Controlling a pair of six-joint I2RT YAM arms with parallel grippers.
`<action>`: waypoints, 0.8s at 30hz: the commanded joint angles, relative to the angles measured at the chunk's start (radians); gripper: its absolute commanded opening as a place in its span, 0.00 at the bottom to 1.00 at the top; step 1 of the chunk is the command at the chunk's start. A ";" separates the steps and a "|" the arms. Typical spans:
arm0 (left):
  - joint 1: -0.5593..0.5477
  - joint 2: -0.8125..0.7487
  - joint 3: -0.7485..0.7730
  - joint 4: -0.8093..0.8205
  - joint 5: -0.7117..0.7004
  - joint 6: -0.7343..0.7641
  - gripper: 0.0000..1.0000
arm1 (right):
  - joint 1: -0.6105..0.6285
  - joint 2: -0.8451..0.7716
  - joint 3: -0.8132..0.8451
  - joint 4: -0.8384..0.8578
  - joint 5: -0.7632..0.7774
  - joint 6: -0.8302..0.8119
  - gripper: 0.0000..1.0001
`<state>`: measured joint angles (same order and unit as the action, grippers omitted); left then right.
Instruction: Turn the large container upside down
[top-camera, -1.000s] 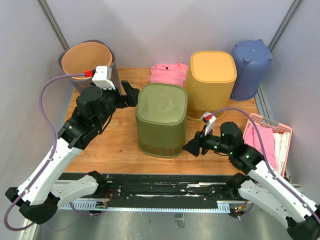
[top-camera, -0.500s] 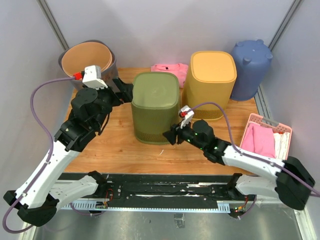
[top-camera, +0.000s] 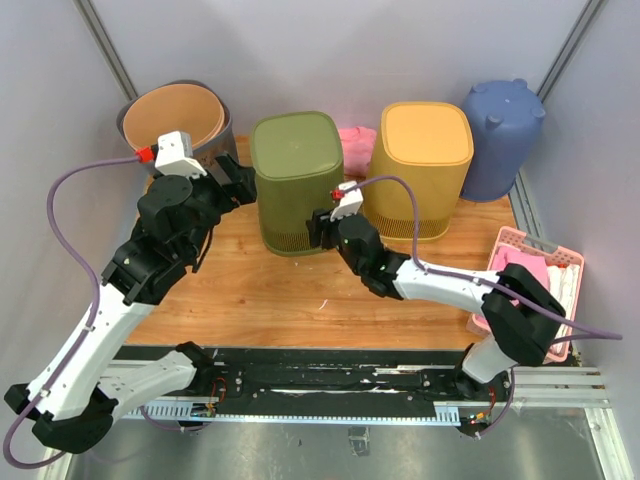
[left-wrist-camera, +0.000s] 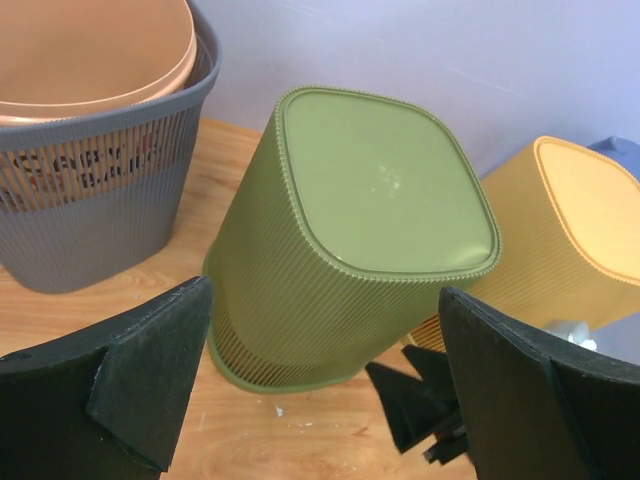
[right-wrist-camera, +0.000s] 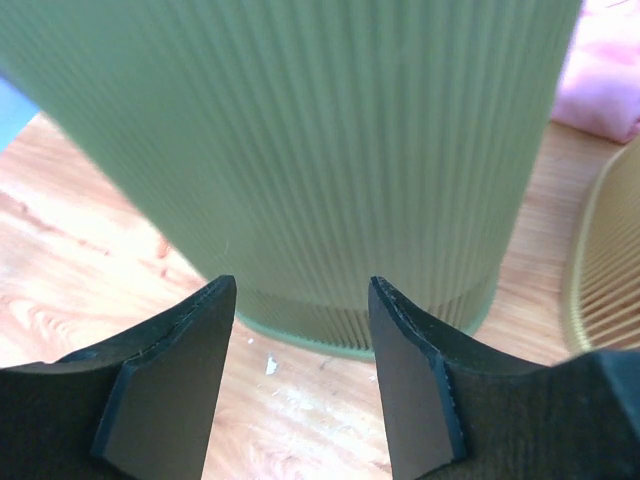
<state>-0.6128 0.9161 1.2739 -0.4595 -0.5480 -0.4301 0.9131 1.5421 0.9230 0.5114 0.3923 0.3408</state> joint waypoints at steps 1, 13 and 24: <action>-0.004 0.033 0.050 -0.027 -0.026 0.029 0.99 | 0.060 0.039 -0.065 0.203 -0.038 0.020 0.58; -0.004 0.029 0.026 0.013 0.027 -0.005 0.99 | 0.125 0.349 0.128 0.488 -0.102 -0.050 0.69; -0.004 0.022 0.053 -0.037 0.029 0.020 0.99 | 0.096 0.593 0.451 0.375 0.434 -0.304 0.74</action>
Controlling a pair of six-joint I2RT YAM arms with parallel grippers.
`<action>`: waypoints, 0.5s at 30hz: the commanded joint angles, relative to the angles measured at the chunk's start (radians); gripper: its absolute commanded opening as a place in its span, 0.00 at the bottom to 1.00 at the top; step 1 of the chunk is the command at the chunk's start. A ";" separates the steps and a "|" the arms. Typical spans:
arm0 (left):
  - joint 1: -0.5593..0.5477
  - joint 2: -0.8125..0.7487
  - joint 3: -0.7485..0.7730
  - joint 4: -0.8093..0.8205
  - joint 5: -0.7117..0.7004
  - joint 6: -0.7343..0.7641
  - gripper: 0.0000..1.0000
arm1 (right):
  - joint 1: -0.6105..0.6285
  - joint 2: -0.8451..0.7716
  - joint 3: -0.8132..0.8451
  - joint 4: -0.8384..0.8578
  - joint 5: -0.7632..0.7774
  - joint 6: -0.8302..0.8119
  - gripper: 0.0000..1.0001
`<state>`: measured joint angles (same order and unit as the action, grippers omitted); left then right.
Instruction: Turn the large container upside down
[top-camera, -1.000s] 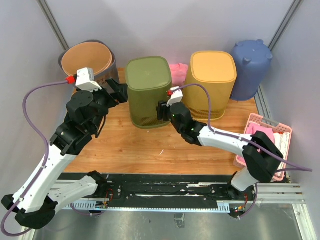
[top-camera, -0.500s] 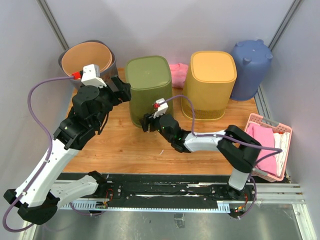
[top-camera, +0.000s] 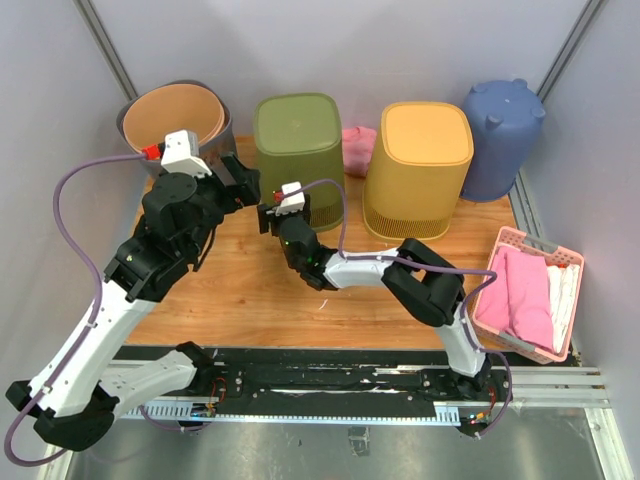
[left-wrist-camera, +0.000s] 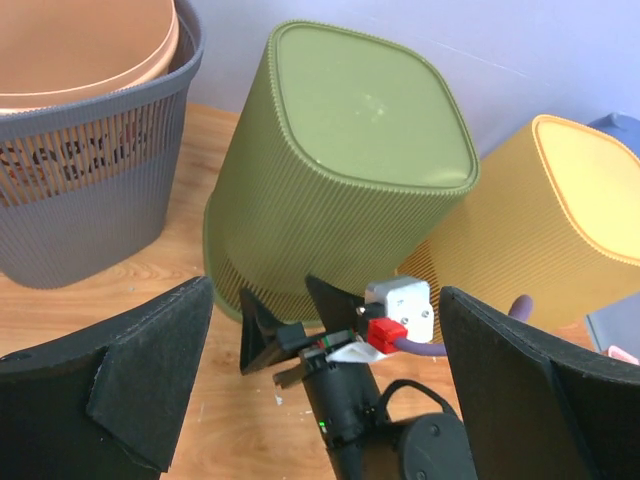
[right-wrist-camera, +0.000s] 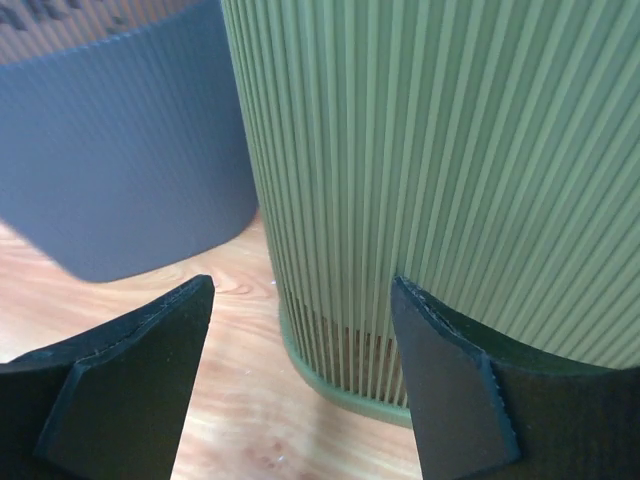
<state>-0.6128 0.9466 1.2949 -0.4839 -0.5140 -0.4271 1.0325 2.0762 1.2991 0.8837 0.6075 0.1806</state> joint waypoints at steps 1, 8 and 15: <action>-0.004 -0.005 0.035 -0.014 -0.005 0.023 0.99 | -0.028 0.068 0.095 -0.004 0.208 -0.162 0.74; -0.004 0.061 0.086 -0.035 -0.017 0.070 0.99 | -0.018 -0.136 -0.124 0.130 -0.045 -0.212 0.75; 0.033 0.230 0.300 -0.150 -0.050 0.147 0.99 | 0.014 -0.516 -0.458 -0.019 -0.294 -0.087 0.76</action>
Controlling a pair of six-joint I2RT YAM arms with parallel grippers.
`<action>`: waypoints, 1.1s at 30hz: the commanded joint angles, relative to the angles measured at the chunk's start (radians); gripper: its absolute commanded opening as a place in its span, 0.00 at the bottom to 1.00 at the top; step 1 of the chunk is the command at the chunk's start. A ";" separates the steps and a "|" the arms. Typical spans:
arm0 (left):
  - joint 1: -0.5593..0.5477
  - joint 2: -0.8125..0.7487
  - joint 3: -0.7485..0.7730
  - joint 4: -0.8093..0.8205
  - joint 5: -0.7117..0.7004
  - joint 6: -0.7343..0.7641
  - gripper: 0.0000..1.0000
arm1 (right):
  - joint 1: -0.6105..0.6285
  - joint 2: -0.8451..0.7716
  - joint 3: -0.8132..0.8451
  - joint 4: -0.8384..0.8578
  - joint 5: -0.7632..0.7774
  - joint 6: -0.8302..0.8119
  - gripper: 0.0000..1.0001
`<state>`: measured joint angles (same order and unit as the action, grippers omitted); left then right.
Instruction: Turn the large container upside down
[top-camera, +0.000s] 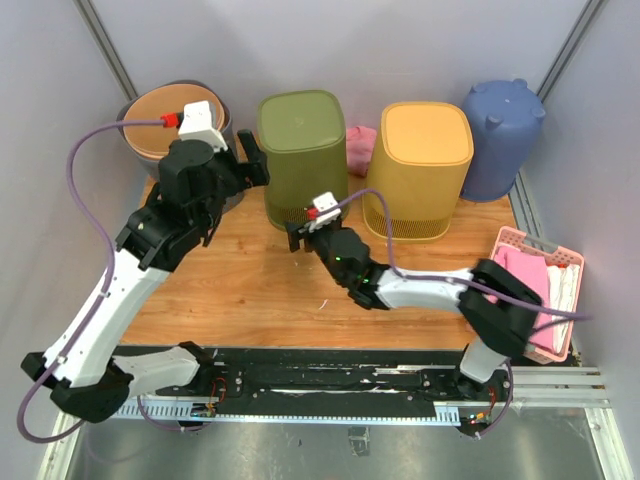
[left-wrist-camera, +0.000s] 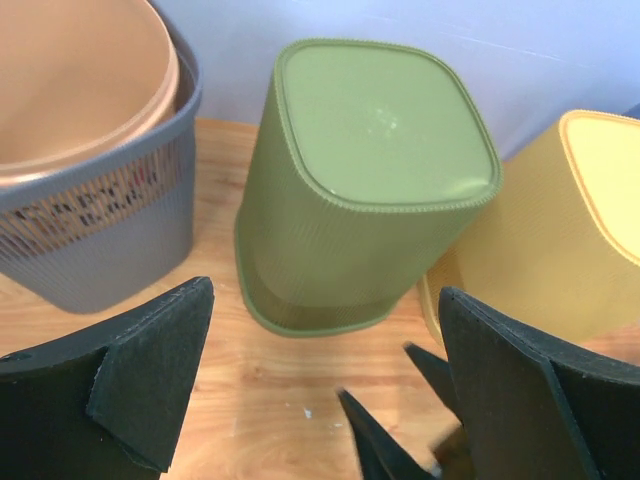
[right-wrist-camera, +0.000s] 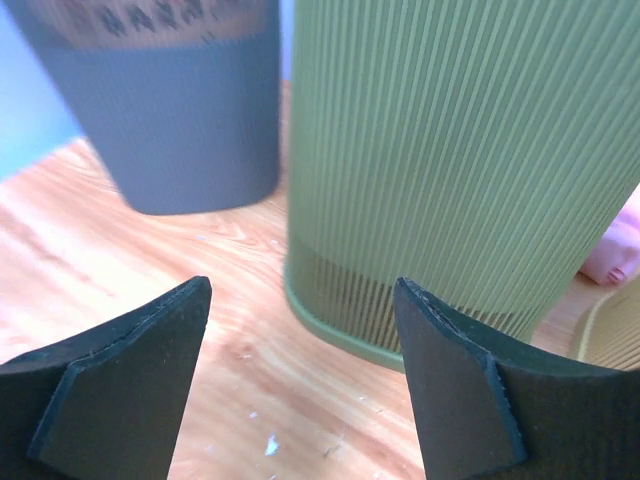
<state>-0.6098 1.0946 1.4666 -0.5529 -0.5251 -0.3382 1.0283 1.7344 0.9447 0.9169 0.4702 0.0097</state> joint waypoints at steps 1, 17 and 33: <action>0.053 0.124 0.185 -0.123 -0.035 0.061 0.99 | 0.018 -0.231 -0.133 -0.131 -0.165 0.110 0.76; 0.408 0.683 0.795 -0.343 0.200 0.077 0.87 | -0.004 -0.881 -0.208 -1.041 0.062 0.185 0.78; 0.525 0.781 0.683 -0.233 0.287 0.113 0.56 | -0.021 -0.970 -0.244 -1.146 0.158 0.238 0.77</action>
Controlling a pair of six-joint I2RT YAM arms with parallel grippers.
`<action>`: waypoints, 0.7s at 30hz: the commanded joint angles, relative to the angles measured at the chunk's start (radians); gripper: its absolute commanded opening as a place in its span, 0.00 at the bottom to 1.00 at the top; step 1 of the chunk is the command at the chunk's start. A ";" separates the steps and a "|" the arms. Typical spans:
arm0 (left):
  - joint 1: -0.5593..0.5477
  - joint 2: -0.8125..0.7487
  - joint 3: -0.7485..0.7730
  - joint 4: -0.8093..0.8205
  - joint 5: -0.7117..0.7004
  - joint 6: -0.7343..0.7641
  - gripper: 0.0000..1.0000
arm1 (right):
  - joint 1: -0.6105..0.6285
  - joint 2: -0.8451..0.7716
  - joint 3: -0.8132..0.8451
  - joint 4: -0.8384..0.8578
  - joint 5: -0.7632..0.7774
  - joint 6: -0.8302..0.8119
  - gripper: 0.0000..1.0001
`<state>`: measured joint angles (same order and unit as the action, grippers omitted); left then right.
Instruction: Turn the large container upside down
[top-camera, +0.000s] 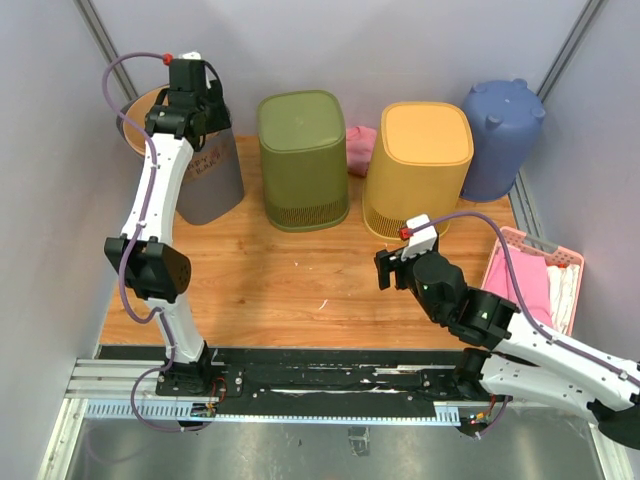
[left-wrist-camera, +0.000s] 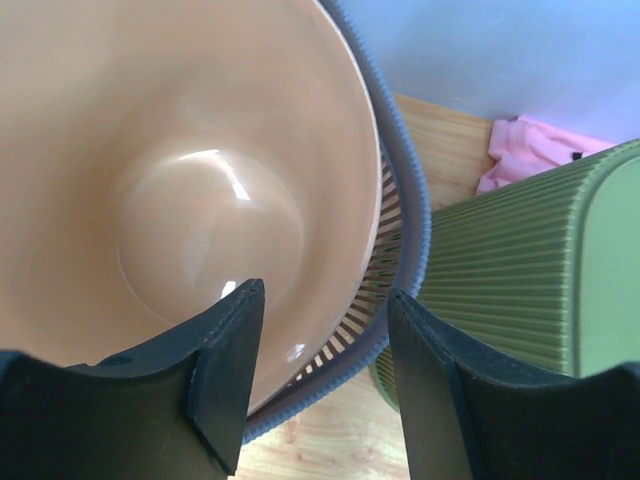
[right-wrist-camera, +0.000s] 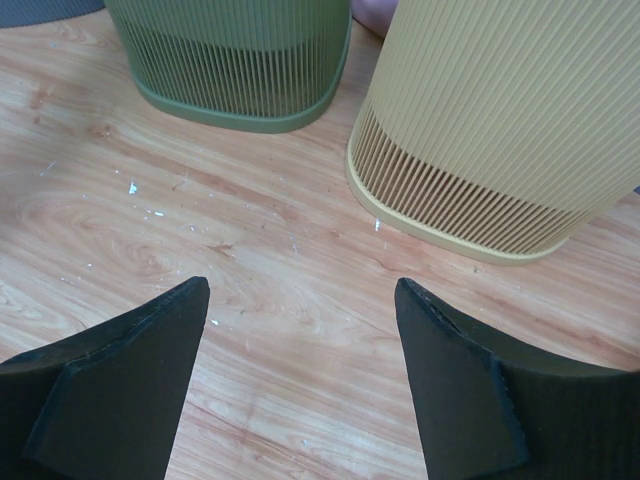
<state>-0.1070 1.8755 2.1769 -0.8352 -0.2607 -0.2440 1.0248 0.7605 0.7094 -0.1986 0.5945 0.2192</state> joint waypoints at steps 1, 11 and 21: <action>0.025 0.010 -0.034 0.055 0.031 0.023 0.54 | -0.017 0.008 -0.009 -0.032 0.033 0.031 0.76; 0.030 0.037 0.007 0.055 0.061 0.065 0.13 | -0.019 0.030 -0.001 -0.052 0.021 0.064 0.76; 0.029 -0.114 0.141 0.096 0.166 0.181 0.00 | -0.020 0.042 -0.001 -0.052 0.025 0.099 0.76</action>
<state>-0.0795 1.8946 2.2070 -0.8333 -0.1535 -0.1333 1.0183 0.7959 0.7086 -0.2424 0.6003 0.2882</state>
